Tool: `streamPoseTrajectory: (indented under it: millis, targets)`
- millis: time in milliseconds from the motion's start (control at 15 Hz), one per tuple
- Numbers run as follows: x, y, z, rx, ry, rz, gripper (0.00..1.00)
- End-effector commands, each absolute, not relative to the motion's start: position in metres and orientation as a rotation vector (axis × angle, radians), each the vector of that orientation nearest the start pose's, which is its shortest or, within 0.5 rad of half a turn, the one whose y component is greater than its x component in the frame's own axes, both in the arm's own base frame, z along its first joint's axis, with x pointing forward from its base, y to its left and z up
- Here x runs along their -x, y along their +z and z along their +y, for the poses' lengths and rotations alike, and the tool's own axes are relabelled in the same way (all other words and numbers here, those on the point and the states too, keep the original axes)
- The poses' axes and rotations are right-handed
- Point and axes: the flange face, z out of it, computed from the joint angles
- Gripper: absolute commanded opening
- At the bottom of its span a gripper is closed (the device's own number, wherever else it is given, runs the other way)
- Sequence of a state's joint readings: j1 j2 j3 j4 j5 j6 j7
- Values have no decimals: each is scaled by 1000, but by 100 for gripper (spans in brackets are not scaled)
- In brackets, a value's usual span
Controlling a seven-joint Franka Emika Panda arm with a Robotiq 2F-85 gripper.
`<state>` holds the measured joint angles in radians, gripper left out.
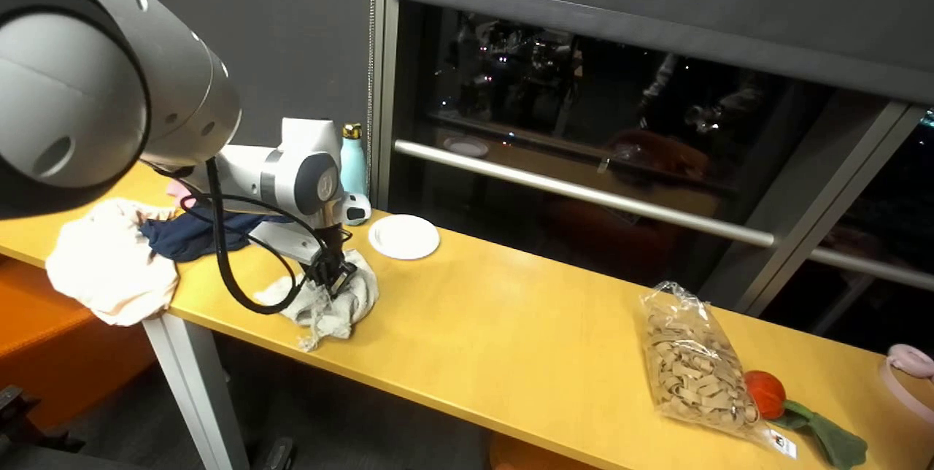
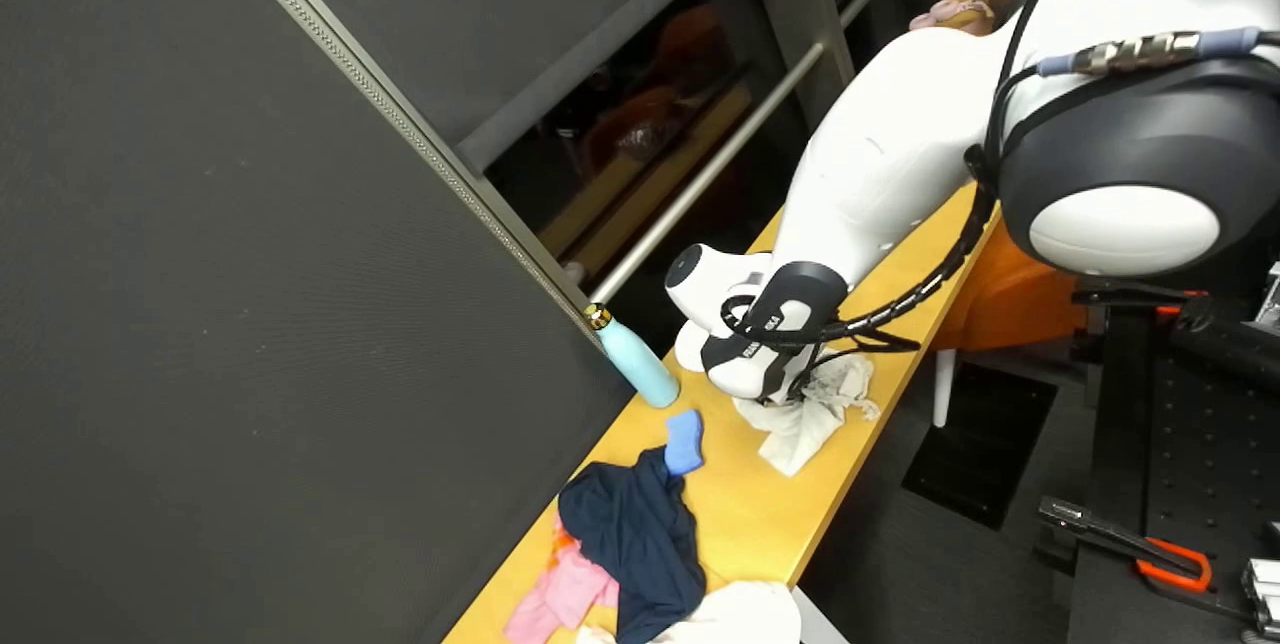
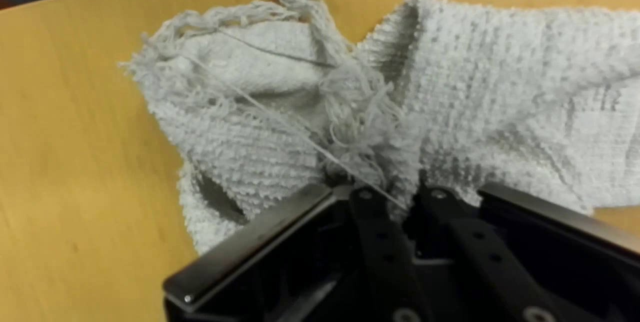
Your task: Wipe the table with the white towel
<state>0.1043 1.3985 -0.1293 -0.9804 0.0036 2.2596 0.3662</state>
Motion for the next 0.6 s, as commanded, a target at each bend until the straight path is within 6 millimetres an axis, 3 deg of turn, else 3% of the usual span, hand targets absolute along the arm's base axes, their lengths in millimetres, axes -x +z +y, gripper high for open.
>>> streamPoseTrajectory:
  millis: [0,267,400,533]
  targets:
    - [-684,-46,-35,3313,213,619,3]
    - [-651,-42,-67,3333,223,708,3]
    - [-643,-38,-61,3329,194,690,3]
    - [-656,-33,-42,3324,149,622,3]
